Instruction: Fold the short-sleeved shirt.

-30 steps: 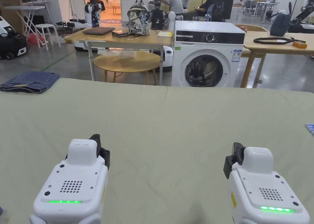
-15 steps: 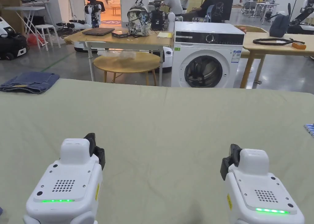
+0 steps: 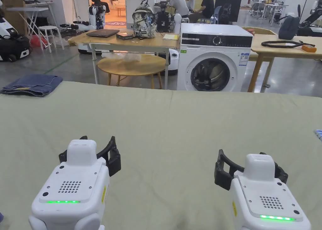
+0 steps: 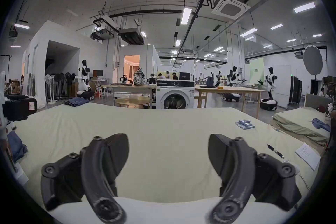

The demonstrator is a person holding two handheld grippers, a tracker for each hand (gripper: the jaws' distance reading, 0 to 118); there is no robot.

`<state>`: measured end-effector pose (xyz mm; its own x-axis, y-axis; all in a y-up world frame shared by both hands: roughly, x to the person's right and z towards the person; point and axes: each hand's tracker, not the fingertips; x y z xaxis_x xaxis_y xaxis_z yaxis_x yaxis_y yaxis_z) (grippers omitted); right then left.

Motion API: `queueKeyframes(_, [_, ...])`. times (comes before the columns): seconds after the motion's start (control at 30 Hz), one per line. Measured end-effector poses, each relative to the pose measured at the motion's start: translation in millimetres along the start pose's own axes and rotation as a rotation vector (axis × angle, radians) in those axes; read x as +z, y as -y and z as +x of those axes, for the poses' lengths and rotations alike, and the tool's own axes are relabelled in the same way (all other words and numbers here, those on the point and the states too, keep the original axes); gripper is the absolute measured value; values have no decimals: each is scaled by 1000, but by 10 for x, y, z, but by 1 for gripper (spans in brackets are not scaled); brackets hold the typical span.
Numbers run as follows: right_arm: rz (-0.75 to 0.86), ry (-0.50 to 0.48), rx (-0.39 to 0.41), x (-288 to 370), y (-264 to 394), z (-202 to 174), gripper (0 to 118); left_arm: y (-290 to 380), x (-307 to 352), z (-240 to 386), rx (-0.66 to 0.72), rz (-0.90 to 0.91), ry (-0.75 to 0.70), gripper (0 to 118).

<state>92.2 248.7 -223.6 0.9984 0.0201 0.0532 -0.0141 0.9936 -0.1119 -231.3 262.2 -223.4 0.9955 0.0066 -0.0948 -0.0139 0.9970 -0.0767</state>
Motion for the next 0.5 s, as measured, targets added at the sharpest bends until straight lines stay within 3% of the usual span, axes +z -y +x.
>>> queueKeyframes(0.13, [1,4,2,-8,5,0,98,7,-18,-46,38,13,51,68])
queueKeyframes(0.3, [0,-9,4,-34,9,6,98,9,-27,-102,114,34,119,68])
queueKeyframes(0.5, [-4,-55,-46,16,-72,35,98,56,-41,-42,17,55,53,69])
